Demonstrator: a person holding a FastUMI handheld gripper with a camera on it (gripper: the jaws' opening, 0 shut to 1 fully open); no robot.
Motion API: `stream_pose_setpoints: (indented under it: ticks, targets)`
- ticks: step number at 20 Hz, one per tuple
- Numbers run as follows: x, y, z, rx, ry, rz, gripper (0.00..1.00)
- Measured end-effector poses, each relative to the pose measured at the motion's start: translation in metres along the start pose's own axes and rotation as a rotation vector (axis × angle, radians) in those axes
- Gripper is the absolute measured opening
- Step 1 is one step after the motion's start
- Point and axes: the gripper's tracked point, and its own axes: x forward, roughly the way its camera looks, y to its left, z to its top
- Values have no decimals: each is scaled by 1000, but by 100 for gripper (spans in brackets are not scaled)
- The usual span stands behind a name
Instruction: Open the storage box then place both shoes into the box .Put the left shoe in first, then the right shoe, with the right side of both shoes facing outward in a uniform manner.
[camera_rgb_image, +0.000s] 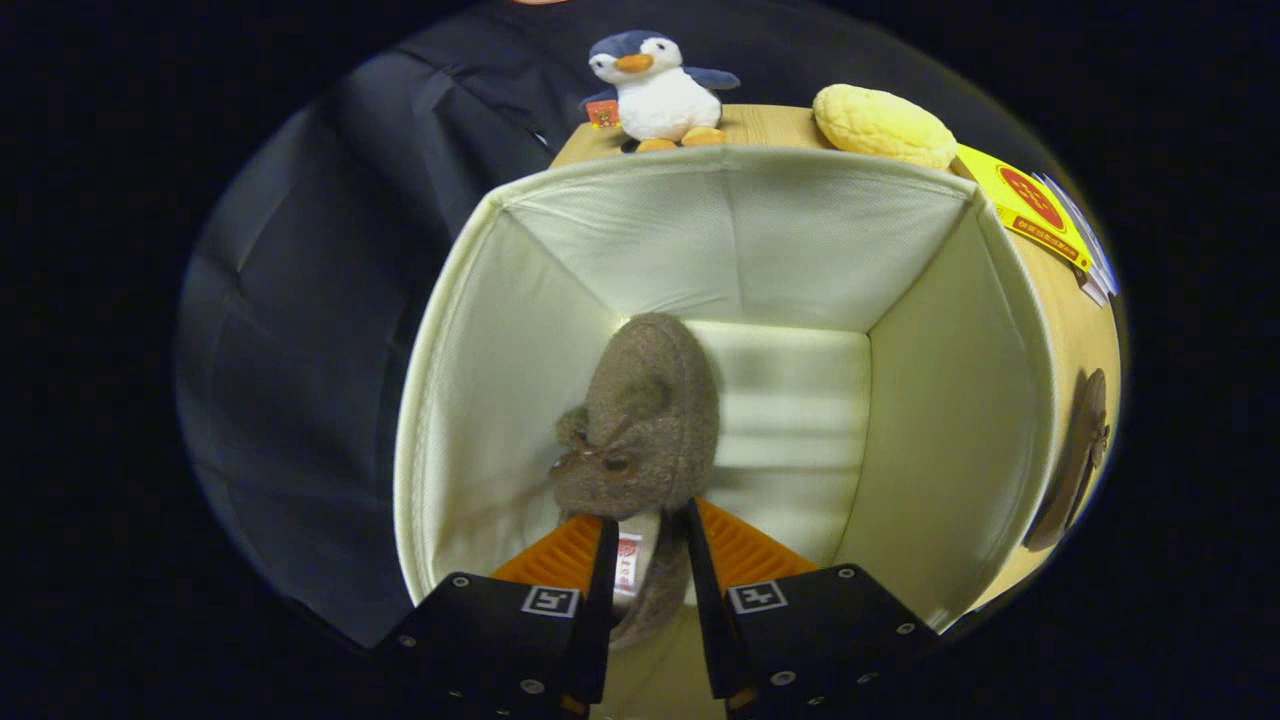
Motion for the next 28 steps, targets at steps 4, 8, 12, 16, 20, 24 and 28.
stream_pose_setpoints:
  ticks: [4,8,12,16,20,24,28]
  targets:
    - [-55,17,-2,-3,-51,192,65]
    - [-118,0,4,-19,-163,289,86]
    - [-177,-58,17,-51,-337,257,95]
    - [-196,-156,7,-61,-437,105,97]
    - [-194,-252,-17,8,-449,-44,97]
    - [-187,-336,-43,93,-420,-169,97]
    - [-176,-396,-59,160,-408,-253,97]
